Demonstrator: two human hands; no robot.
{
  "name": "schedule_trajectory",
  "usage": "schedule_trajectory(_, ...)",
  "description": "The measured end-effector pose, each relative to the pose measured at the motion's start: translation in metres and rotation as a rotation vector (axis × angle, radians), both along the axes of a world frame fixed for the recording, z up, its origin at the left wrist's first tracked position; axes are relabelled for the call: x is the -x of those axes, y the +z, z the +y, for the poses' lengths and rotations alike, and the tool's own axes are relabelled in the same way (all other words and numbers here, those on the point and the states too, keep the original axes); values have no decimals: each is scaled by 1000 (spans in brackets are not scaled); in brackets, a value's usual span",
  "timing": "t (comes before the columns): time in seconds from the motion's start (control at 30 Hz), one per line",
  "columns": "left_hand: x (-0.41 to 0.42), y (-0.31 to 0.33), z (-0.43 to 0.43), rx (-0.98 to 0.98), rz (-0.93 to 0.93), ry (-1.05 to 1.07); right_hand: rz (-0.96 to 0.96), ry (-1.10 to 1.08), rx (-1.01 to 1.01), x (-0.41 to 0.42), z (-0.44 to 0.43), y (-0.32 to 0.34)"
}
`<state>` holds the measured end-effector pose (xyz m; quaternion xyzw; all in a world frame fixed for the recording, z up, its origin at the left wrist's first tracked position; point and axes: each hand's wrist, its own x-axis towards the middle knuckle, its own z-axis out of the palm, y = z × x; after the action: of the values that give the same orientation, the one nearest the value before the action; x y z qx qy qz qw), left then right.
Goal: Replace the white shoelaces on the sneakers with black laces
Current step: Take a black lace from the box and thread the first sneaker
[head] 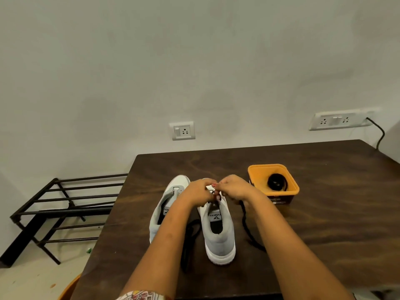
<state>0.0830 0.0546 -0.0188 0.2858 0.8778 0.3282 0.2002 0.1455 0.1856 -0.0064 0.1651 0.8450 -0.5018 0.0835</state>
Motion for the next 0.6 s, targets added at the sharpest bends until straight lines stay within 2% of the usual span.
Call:
schedule_trajectory(0.07, 2, 8, 3, -35, -34, -26, 29, 67, 6, 1, -2, 25)
schedule_trajectory(0.13, 8, 14, 3, -107, -89, 37, 40, 130, 7, 3, 2, 49)
schedule_trajectory(0.27, 15, 27, -3, -277, -263, 169, 92, 194, -180, 10, 26, 88)
schedule_trajectory(0.37, 17, 30, -8, -297, -326, 253, 348, -1, -311, 29, 45, 97)
schedule_trajectory(0.43, 17, 32, -7, -316, -345, 295, 506, -146, -500, 43, 46, 91)
schedule_trajectory(0.53, 19, 33, 0, -427, -432, 351, 340, -65, -908, 52, 35, 70)
schedule_trajectory(0.6, 22, 34, 4, -519, -516, 408, 266, 6, -857, 51, 23, 49)
